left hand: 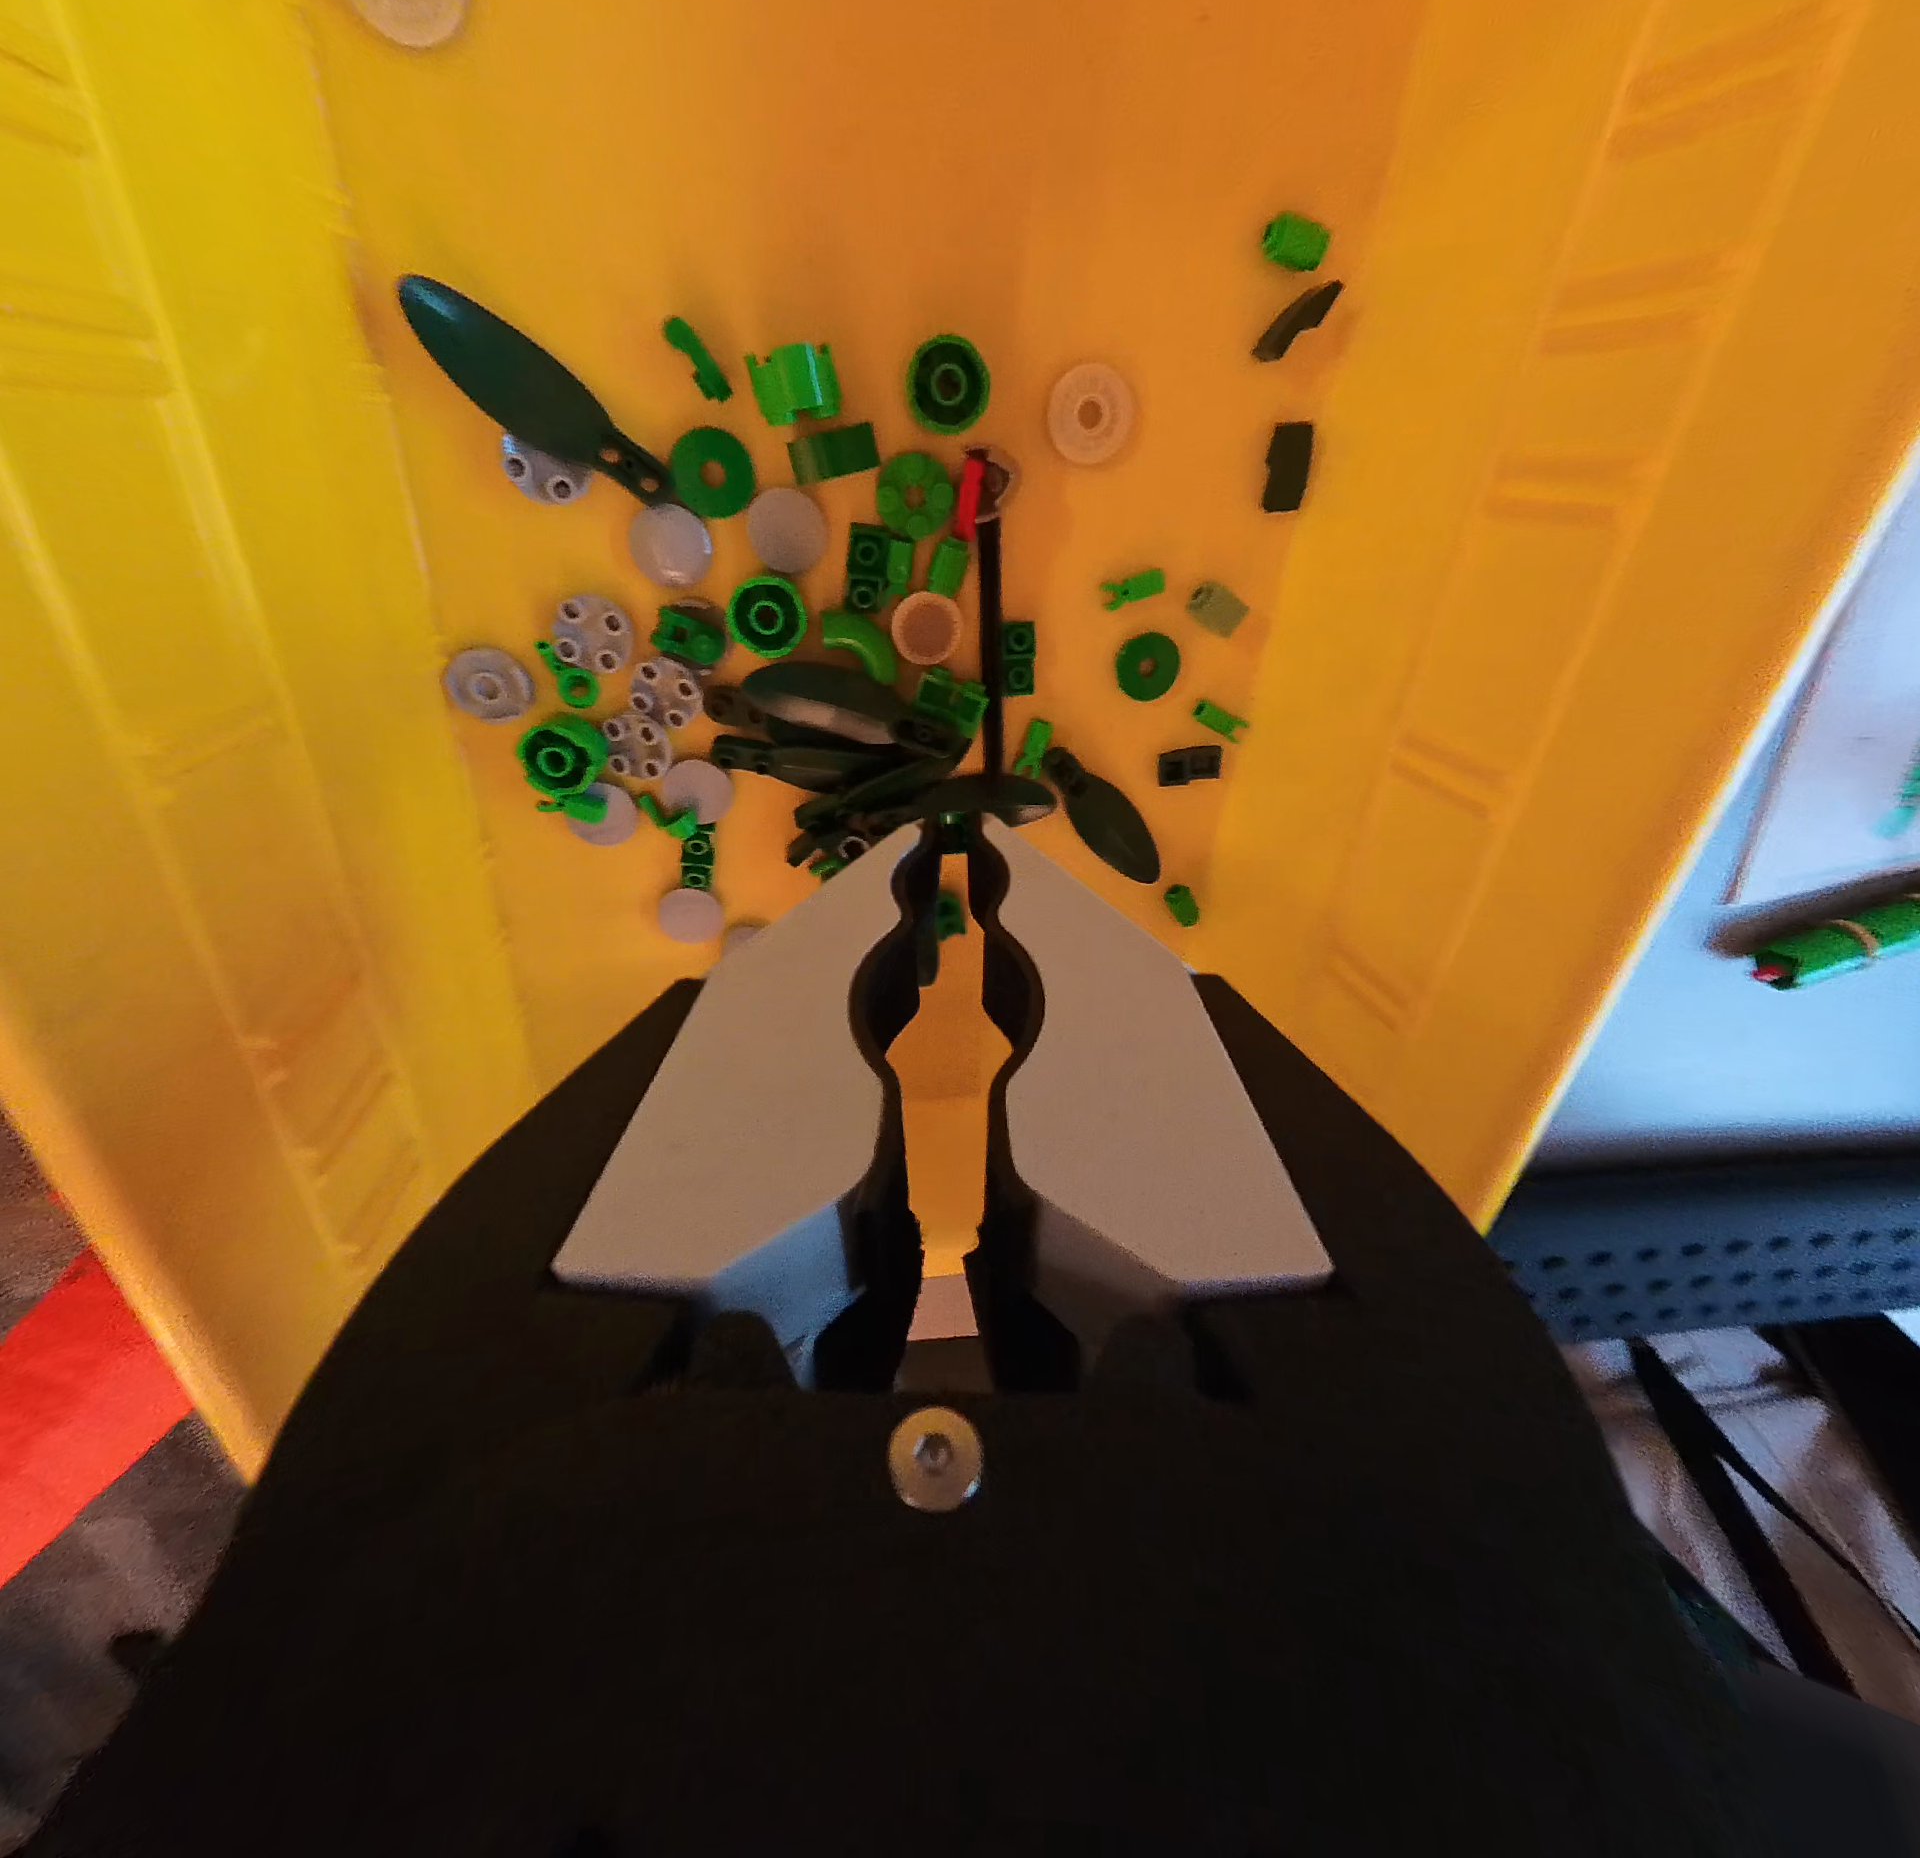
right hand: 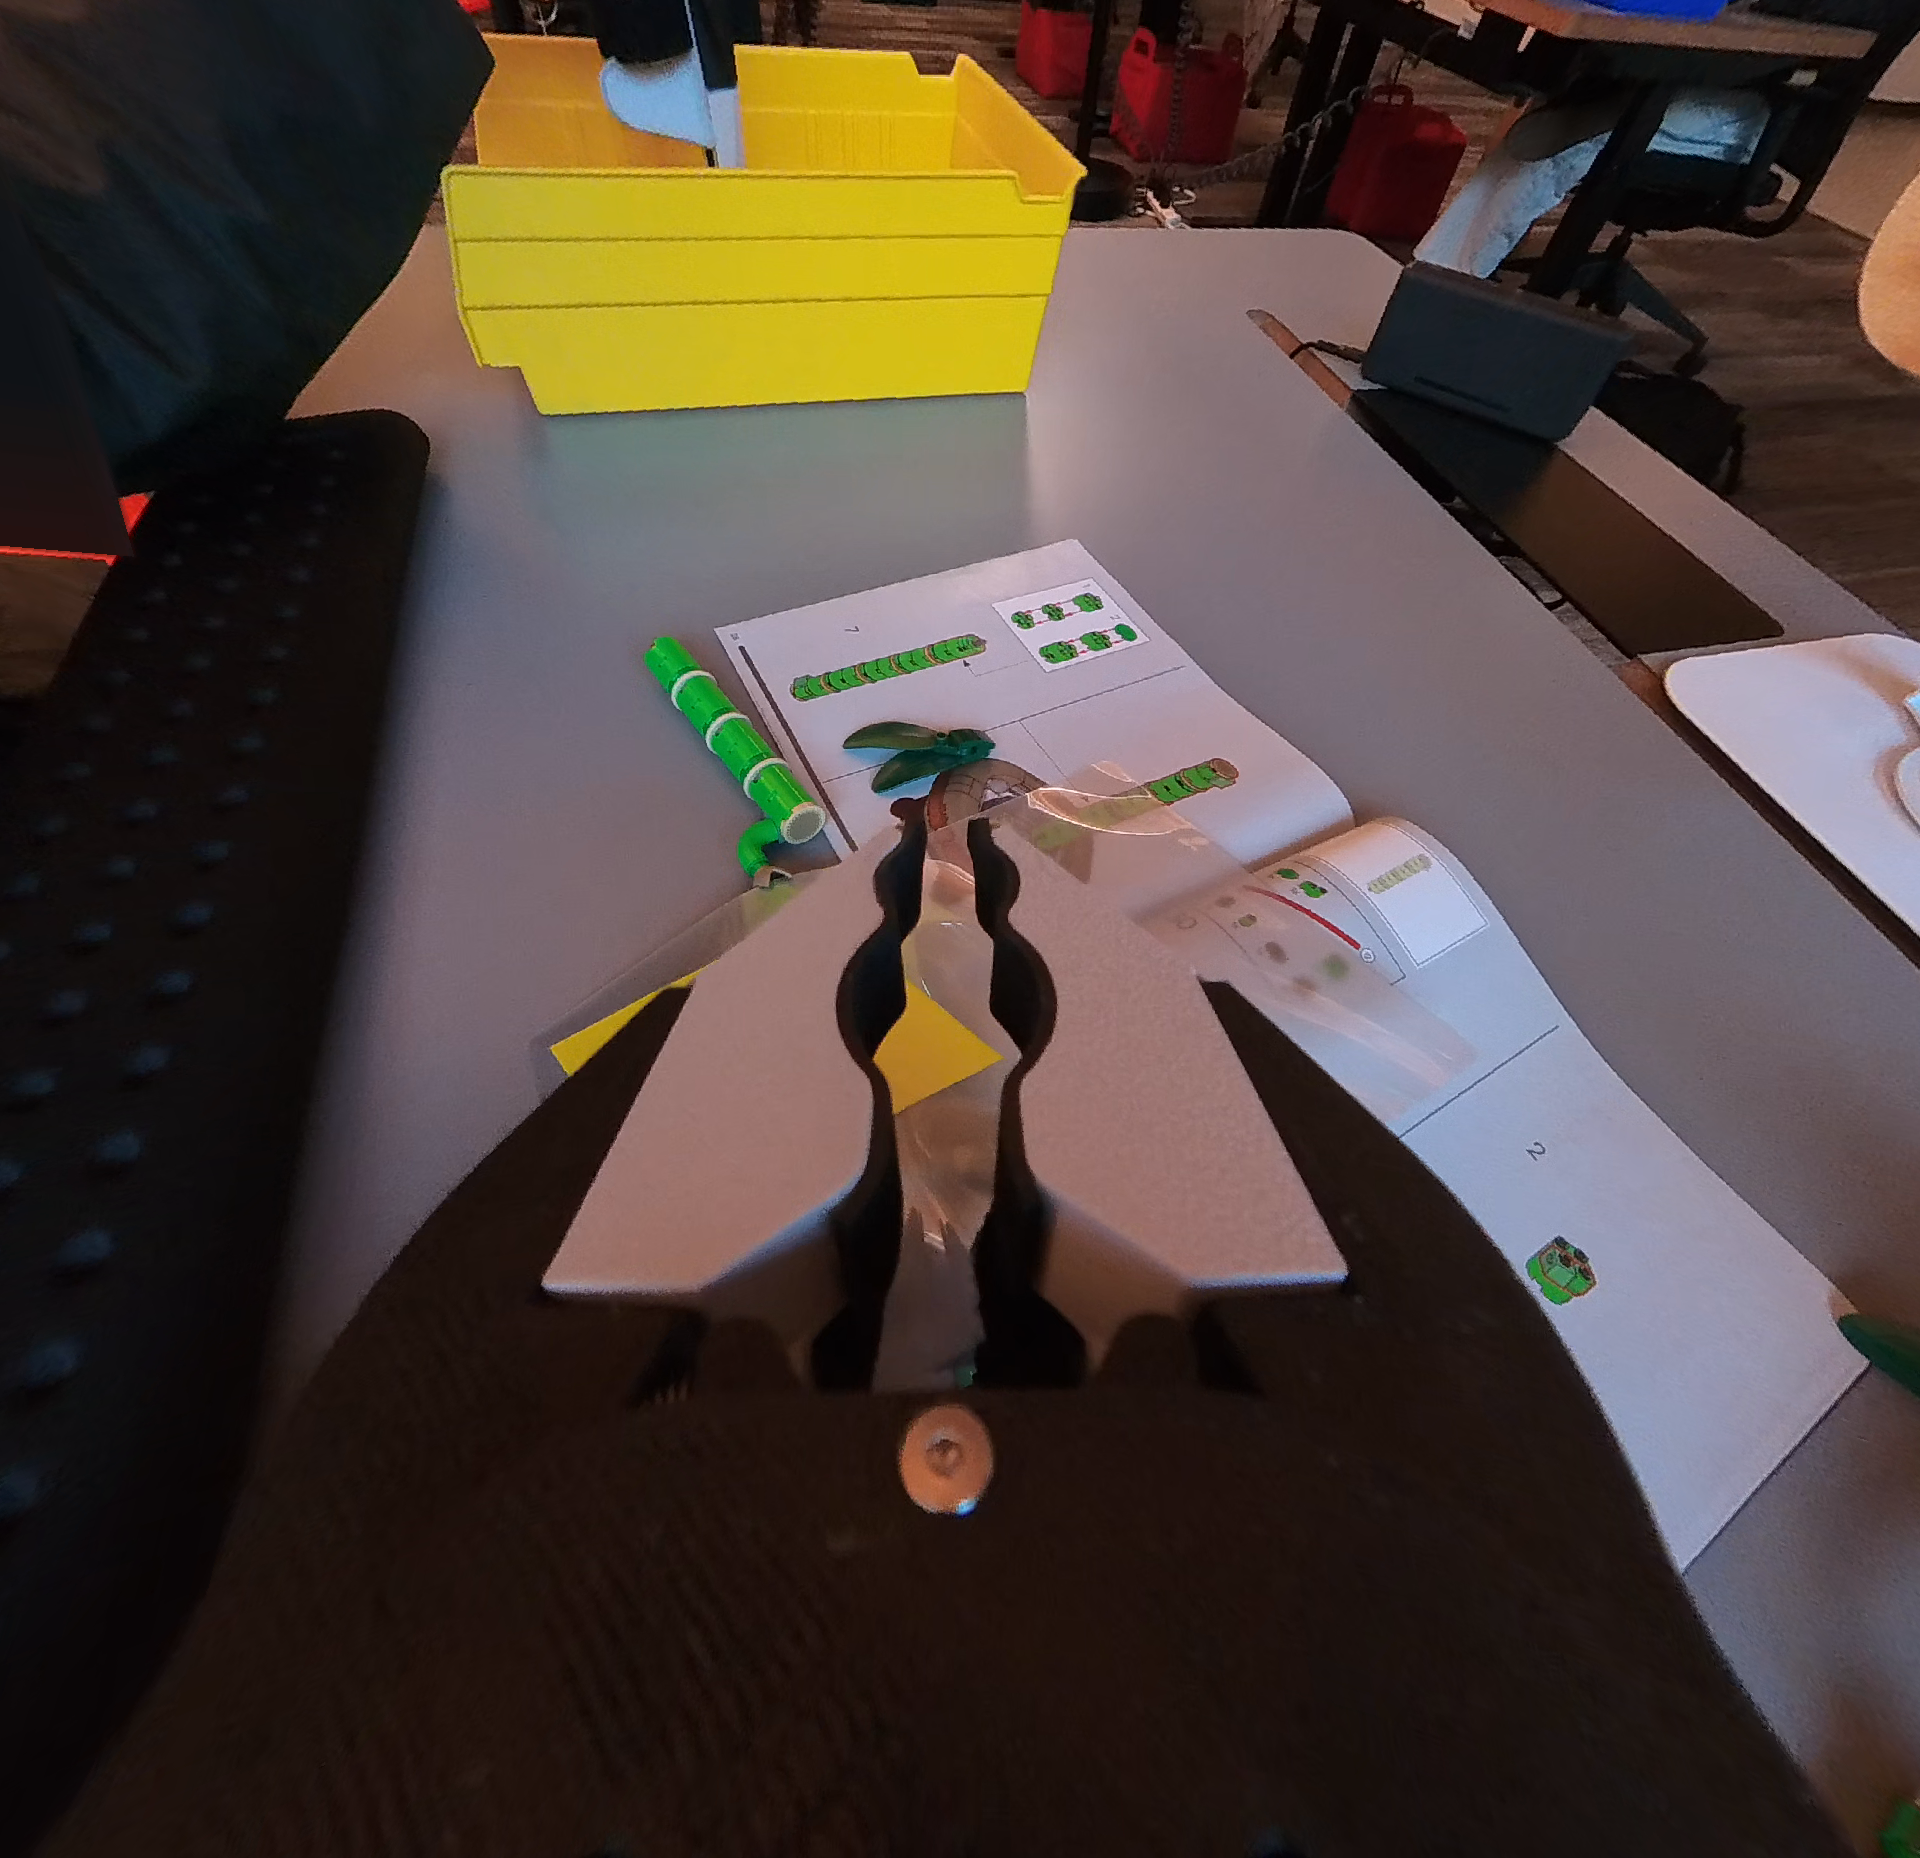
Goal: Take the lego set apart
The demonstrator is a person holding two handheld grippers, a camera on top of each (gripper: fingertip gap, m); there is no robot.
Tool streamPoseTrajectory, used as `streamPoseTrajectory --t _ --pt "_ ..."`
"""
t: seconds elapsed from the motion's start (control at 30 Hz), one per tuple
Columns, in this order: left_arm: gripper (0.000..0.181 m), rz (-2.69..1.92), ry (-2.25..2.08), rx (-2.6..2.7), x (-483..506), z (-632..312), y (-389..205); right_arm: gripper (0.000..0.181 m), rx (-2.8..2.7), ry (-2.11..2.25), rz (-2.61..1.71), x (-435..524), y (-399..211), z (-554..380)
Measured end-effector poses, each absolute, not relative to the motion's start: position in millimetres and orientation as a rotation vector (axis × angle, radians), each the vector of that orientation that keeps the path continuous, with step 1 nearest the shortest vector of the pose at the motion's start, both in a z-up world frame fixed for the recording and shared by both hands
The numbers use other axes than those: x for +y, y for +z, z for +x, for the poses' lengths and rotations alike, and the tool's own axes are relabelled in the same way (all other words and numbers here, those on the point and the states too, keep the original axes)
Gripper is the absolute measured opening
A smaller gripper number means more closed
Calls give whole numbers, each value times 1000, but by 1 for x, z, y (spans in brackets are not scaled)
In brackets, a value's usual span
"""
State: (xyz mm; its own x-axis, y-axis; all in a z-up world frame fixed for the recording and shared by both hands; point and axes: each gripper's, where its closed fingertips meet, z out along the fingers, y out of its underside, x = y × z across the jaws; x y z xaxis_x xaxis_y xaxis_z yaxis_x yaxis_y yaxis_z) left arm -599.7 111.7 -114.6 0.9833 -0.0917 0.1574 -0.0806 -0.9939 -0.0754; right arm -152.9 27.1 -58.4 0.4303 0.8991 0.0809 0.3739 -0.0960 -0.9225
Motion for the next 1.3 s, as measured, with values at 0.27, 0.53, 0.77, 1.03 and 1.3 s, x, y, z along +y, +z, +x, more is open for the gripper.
streamPoseTrajectory --t 0.27,0.53,0.77,1.03,1.3 --pt "37 -3107 -49 139 110 -613 -120 8 -1163 607 -1676 26 -62 -154" --pt "29 -2936 -15 18 123 -612 -80 9 -1211 504 -1672 28 -64 -145" --pt "16 -2372 -13 253 178 -545 24 17 -776 651 -1958 51 -57 -78" --pt "11 -2104 -368 933 163 -343 30 24 -533 975 -2123 47 -73 -64" --pt "2 -1993 -81 1046 168 -315 20 27 -552 1028 -2265 47 -98 -86"
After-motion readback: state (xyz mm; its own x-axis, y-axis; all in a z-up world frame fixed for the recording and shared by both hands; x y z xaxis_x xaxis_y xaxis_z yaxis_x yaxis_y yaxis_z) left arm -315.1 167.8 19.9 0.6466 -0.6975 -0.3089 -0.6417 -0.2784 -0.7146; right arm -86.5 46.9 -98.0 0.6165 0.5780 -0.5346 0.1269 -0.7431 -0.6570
